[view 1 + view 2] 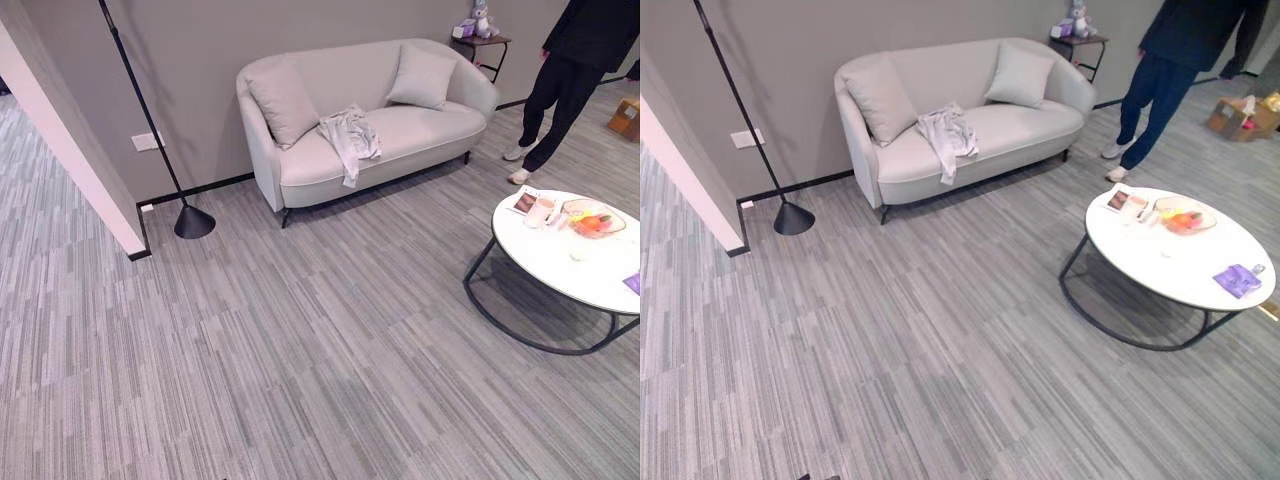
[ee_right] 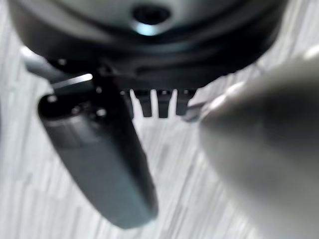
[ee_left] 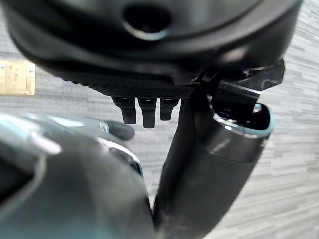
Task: Hang the clothes on the sofa on the clothes rack.
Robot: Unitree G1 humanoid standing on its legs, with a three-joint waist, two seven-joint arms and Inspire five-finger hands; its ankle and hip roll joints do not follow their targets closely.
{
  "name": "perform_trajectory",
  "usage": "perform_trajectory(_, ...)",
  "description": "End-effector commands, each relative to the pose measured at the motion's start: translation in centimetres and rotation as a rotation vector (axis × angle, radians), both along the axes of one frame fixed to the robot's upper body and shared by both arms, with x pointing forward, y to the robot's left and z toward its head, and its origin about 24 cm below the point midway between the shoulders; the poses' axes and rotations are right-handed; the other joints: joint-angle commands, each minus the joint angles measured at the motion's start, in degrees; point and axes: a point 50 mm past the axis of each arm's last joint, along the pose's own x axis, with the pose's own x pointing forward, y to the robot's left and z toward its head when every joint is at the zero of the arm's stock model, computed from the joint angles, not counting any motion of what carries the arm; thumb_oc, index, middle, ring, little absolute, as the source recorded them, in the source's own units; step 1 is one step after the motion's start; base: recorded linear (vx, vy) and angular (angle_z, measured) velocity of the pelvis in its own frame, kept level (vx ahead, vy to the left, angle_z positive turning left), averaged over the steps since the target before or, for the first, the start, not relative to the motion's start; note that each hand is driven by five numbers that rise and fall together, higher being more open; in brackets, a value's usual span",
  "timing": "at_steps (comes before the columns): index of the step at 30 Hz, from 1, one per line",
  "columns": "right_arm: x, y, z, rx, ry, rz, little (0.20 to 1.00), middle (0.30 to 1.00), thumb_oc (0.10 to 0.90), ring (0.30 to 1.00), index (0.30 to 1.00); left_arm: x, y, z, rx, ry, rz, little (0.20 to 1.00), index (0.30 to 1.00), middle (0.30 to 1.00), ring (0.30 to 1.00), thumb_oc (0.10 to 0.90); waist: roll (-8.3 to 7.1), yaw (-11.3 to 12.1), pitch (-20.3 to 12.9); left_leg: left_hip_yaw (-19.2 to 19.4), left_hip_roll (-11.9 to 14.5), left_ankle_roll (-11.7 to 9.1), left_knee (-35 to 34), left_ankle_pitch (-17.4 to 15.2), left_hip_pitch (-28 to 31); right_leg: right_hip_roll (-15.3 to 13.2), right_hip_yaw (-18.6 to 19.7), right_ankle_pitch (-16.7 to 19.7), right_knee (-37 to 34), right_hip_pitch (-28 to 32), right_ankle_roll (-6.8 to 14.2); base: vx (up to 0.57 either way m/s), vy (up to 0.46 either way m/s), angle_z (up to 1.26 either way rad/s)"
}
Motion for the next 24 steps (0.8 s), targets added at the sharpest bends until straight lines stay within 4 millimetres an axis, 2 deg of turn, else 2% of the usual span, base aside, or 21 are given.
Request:
perform_trajectory(1,2.0,1.9,0.1,0.045,-0.079,-0.005,0.9,0.9,0.8,0.9,0.9,-0.1,0.6,0.1,0.044,0.038,0.017,0.9,0.9,0.9,0.9,0.8,-1.44,0.22,0.22,-2.51,-3.01,-1.33,-3.95,-0.14,-3.15,-3.72,-1.03,-2.09,0.28,1.1,2.38,0.01,-0.055,0.03)
perform_trajectory(3,1.9,2.5,0.3,0.06,-0.099,-0.003,0.9,0.9,0.8,0.9,0.9,-0.4,0.2,-0.1,0.039,0.051,0.005,0.9,0.9,0.9,0.9,0.8,-1.44,-0.02,0.09,-2.6,-2.63,-1.74,-4.16,0.46,-3.19,-3.16,-1.5,-2.38,-0.09,1.26,2.08,0.01,-0.078,0.1)
perform_trajectory(4,1.4,3.5,0.3,0.089,-0.107,0.011,0.9,0.9,0.8,0.9,0.9,-0.3,0.0,-0.1,0.031,0.049,0.019,0.9,0.9,0.9,0.9,0.8,-1.52,-0.14,0.13,-3.18,-2.52,-2.11,-4.56,1.1,-3.5,-2.56,-2.18,-2.6,-0.48,1.48,1.84,0.01,-0.059,0.09)
perform_trajectory(8,0.8,4.6,0.3,0.129,-0.094,0.047,0.9,0.9,0.8,0.9,0.9,-0.5,-0.3,-0.2,0.011,0.069,0.006,0.9,0.9,0.9,0.9,0.8,-1.42,-0.32,-0.01,-3.61,-2.56,-2.14,-4.84,1.16,-3.63,-2.34,-2.7,-2.6,-0.55,1.64,1.81,0.02,-0.014,0.04)
perform_trajectory(10,1.3,6.2,0.5,0.181,-0.119,0.09,0.9,0.9,0.8,0.9,0.9,-0.8,-0.8,-0.3,-0.004,0.087,-0.028,0.9,0.9,0.9,0.9,0.8,-1.26,-0.26,-0.15,-3.95,-2.85,-2.15,-5.06,1.07,-3.6,-2.46,-2.72,-2.54,-0.58,1.7,1.84,0.04,0.019,0.04)
perform_trajectory(12,2.4,7.2,1.0,0.218,-0.169,0.138,0.9,0.9,0.8,0.9,0.9,-0.9,-1.1,-0.4,-0.018,0.096,-0.066,0.9,0.9,0.9,0.9,0.8,-1.23,-0.18,-0.37,-4.59,-3.25,-2.59,-5.3,-0.05,-2.86,-2.69,-2.3,-3.32,-0.5,2.32,2.22,0.07,0.032,0.1)
perform_trajectory(14,5.8,8.9,2.5,0.254,-0.299,0.269,0.9,0.9,0.8,0.9,0.9,-0.1,-1.3,-0.3,-0.013,0.077,-0.137,0.9,0.9,0.9,0.9,0.8,-0.85,0.26,-0.59,-4.16,-3.86,-1.85,-5.35,0.32,-3.25,-3.26,-2.71,-2.29,-0.39,1.81,2.18,0.02,0.066,0.06)
perform_trajectory(18,9.0,10.9,4.4,0.274,-0.43,0.42,0.9,0.9,0.8,0.9,0.9,1.0,-1.5,-0.3,0.002,0.052,-0.211,0.9,0.9,0.9,0.9,0.8,-0.53,0.75,-0.94,-4.26,-4.45,-1.47,-5.4,-0.42,-2.68,-4.0,-2.73,-2.06,-0.18,2.08,2.48,0.03,0.053,0.0)
perform_trajectory(20,9.5,11.2,4.7,0.274,-0.448,0.447,0.9,0.9,0.8,0.9,0.9,1.1,-1.6,-0.2,0.003,0.048,-0.223,0.9,0.9,0.9,0.9,0.8,-0.48,0.83,-0.98,-4.3,-4.55,-1.42,-5.4,-0.51,-2.58,-4.1,-2.74,-2.06,-0.16,2.15,2.53,0.03,0.046,-0.03)
perform_trajectory(21,10.3,12.3,5.5,0.294,-0.491,0.508,0.9,0.9,0.8,0.9,0.9,1.4,-1.9,-0.2,0.003,0.043,-0.255,0.9,0.9,0.9,0.9,0.8,-0.42,1.12,-1.14,-4.39,-4.85,-1.25,-5.38,-0.77,-2.34,-4.45,-2.77,-1.97,-0.04,2.33,2.59,0.04,0.066,0.02)
perform_trajectory(24,10.7,13.3,5.9,0.323,-0.506,0.546,0.9,0.9,0.8,0.9,0.9,1.5,-2.2,-0.3,-0.003,0.043,-0.274,0.9,0.9,0.9,0.9,0.8,-0.55,1.75,-1.24,-4.61,-5.34,-0.95,-5.23,-1.39,-1.98,-4.98,-3.04,-1.95,0.23,2.73,2.87,0.05,0.074,0.05)
